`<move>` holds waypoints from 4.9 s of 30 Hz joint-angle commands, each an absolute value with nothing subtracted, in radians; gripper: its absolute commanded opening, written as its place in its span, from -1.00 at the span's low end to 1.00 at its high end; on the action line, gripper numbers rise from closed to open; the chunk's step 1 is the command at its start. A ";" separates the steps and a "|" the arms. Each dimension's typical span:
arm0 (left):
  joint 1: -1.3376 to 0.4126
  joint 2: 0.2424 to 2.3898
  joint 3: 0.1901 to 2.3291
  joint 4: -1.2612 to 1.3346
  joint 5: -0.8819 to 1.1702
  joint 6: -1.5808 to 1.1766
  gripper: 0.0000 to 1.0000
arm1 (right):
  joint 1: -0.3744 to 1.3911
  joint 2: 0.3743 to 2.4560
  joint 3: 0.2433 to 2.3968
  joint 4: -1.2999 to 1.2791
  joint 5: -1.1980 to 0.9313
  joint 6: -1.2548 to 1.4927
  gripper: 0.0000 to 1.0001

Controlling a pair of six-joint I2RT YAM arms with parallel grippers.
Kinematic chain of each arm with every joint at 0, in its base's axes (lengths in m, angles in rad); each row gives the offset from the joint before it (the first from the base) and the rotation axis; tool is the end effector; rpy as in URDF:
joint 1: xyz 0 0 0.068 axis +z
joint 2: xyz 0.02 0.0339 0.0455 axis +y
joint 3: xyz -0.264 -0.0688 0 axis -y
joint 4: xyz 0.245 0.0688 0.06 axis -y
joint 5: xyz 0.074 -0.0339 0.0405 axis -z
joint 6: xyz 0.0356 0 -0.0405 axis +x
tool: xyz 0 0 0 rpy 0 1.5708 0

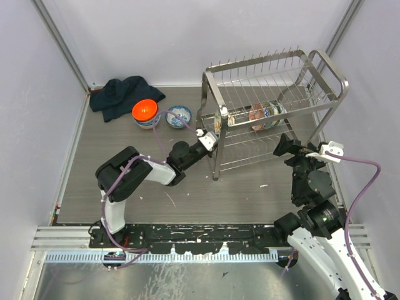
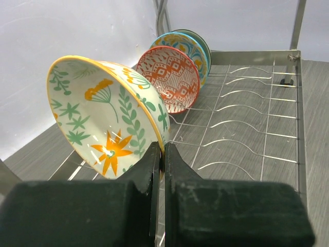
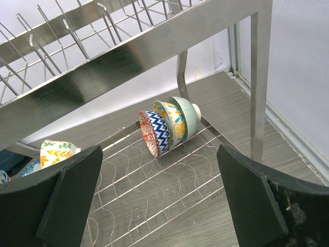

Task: Unload the bowls from the dish rack
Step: Place the bowl with the bowl.

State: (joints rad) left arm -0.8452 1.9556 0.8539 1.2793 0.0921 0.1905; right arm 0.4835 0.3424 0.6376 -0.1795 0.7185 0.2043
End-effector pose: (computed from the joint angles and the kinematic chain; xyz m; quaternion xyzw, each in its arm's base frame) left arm 0.2571 -0.2948 0.1861 0.3479 0.5394 -0.2743 0.7160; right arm 0.0892 0.0203 0.3425 0.1734 0.6531 0.0156 0.7370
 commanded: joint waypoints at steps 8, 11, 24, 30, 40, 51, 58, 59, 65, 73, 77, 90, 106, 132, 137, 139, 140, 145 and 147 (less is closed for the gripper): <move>-0.848 1.802 0.736 1.372 0.058 0.228 -1.00 | 0.489 0.354 0.669 -0.118 0.695 0.198 1.00; -0.848 1.790 0.720 1.368 0.040 0.230 -1.00 | 0.489 0.350 0.670 -0.121 0.695 0.199 1.00; -0.851 1.613 0.599 1.229 -0.015 0.241 -1.00 | 0.489 0.348 0.668 -0.120 0.690 0.202 1.00; -0.856 1.490 0.546 1.080 -0.070 0.237 -1.00 | 0.489 0.350 0.668 -0.117 0.677 0.207 1.00; -0.837 1.333 0.692 0.591 -0.274 0.268 -1.00 | 0.489 0.349 0.669 -0.111 0.647 0.218 1.00; -0.673 1.495 0.945 0.330 -0.099 0.435 -1.00 | 0.489 0.348 0.669 -0.104 0.637 0.219 1.00; -0.619 1.656 1.159 0.117 -0.066 0.569 -1.00 | 0.489 0.338 0.666 -0.110 0.637 0.224 1.00; -0.612 1.667 1.179 0.095 -0.058 0.576 -1.00 | 0.489 0.338 0.666 -0.109 0.635 0.224 1.00; -0.573 1.691 1.256 -0.005 -0.013 0.623 -1.00 | 0.489 0.347 0.663 -0.102 0.630 0.227 1.00; -0.542 1.750 1.323 -0.086 0.016 0.706 -1.00 | 0.489 0.349 0.655 -0.094 0.629 0.229 1.00; -0.533 1.781 1.347 -0.106 0.029 0.742 -1.00 | 0.489 0.347 0.654 -0.092 0.627 0.229 1.00; -0.510 1.898 1.508 -0.287 0.009 0.748 -1.00 | 0.489 0.351 0.651 -0.085 0.620 0.231 1.00; -0.508 1.924 1.511 -0.281 -0.033 0.759 -1.00 | 0.489 0.348 0.652 -0.085 0.620 0.231 1.00; -0.514 2.000 1.575 -0.303 -0.075 0.749 -0.99 | 0.489 0.352 0.650 -0.081 0.621 0.232 1.00; -0.521 2.006 1.579 -0.305 -0.074 0.746 -0.97 | 0.490 0.350 0.650 -0.080 0.623 0.231 1.00; -0.525 2.008 1.581 -0.306 -0.073 0.746 -0.97 | 0.489 0.350 0.650 -0.080 0.623 0.230 1.00; -0.529 2.009 1.583 -0.308 -0.072 0.746 -0.97 | 0.489 0.350 0.650 -0.080 0.623 0.230 1.00; -0.547 2.014 1.584 -0.310 -0.077 0.745 -0.96 | 0.489 0.348 0.649 -0.080 0.624 0.230 1.00; -0.555 2.014 1.582 -0.308 -0.085 0.746 -0.96 | 0.489 0.346 0.649 -0.080 0.624 0.229 1.00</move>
State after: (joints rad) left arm -0.5213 2.0068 1.5394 -0.3492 -0.0601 0.7338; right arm 0.4835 0.3470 0.6376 -0.1349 0.6266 0.2214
